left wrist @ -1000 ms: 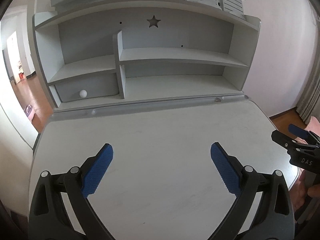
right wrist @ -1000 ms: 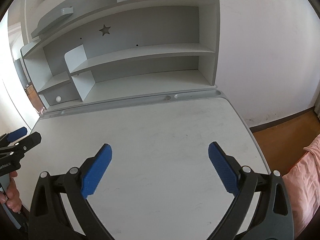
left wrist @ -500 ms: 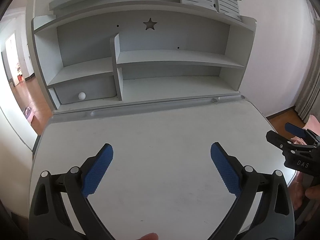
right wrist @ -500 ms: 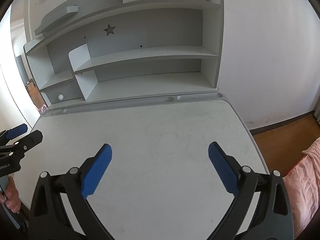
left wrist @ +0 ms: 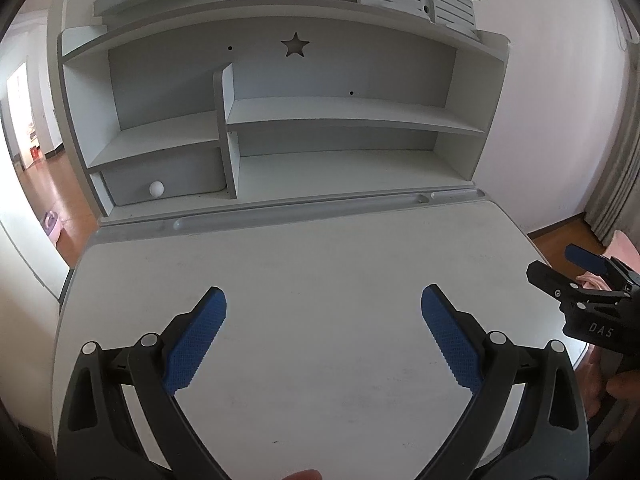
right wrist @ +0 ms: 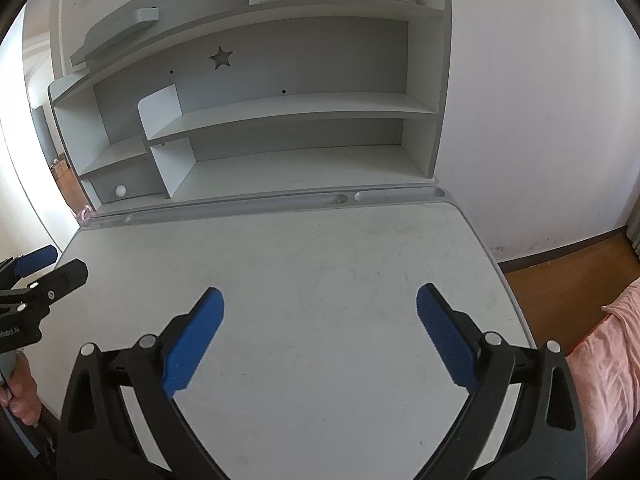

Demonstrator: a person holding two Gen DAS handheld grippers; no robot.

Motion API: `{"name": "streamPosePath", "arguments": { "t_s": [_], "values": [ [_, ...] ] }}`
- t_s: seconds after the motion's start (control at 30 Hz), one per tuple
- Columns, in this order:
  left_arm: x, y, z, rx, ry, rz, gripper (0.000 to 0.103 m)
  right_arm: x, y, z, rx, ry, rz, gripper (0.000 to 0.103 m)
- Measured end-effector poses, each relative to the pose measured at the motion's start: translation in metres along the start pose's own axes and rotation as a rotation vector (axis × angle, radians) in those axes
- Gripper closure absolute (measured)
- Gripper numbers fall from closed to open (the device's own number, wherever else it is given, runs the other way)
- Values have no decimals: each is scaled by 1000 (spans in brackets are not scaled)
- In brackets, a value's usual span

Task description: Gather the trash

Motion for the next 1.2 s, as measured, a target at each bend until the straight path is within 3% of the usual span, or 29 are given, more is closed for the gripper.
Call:
{"name": "streamPosePath", "arguments": {
  "t_s": [1.2],
  "values": [
    [-2,1,0,29,-7,13,8,-6,-3,0,5,3,-18,9]
  ]
}}
Point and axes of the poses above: each gripper's, at about its wrist camera, not at the fingertips, and y roughly against the way its jaws point, z to its right, x to its top, the point moved 6 cm from there along -y, roughly the way its jaws point, and after that the axes turned 12 degrees about x, right-handed, at the moved point
